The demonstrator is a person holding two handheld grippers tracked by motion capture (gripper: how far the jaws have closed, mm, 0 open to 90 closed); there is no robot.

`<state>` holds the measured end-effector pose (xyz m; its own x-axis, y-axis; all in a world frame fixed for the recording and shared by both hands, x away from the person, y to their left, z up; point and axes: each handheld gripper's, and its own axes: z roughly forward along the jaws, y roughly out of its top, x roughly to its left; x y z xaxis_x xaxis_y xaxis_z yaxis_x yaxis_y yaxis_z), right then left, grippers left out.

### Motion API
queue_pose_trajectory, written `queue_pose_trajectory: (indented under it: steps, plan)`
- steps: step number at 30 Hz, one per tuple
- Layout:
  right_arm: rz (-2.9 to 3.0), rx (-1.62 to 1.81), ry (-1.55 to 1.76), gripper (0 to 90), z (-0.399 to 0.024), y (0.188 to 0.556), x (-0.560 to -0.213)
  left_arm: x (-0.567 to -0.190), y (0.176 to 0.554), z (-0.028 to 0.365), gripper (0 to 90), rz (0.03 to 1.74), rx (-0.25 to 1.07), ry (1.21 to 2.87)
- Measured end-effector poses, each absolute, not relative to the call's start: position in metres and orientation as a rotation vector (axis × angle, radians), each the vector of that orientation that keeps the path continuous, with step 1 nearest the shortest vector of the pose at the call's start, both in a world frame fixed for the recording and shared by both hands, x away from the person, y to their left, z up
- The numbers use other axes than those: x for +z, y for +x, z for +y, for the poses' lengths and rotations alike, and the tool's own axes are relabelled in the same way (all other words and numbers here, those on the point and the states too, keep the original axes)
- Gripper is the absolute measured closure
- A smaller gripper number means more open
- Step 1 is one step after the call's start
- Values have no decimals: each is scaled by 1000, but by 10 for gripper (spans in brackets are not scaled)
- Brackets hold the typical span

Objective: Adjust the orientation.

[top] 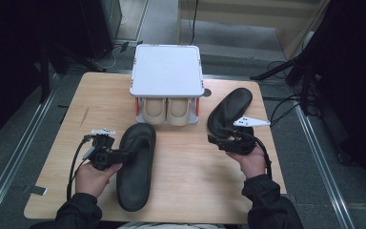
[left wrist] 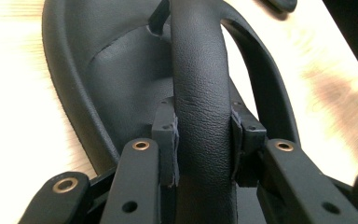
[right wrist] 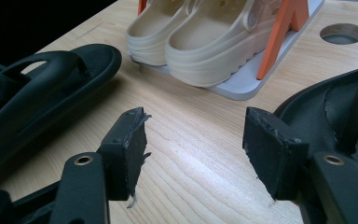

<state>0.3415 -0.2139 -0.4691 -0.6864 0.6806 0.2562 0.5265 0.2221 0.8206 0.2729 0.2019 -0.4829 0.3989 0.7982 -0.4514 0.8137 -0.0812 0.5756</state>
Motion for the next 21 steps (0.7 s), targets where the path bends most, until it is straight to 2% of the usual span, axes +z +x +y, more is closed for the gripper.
queue_pose_trajectory:
  steps: [21]
  plan:
    - [2335, 1442, 1151, 401, -213, 340, -470, -514, 288, 164, 686, 1380, -71, 1912]
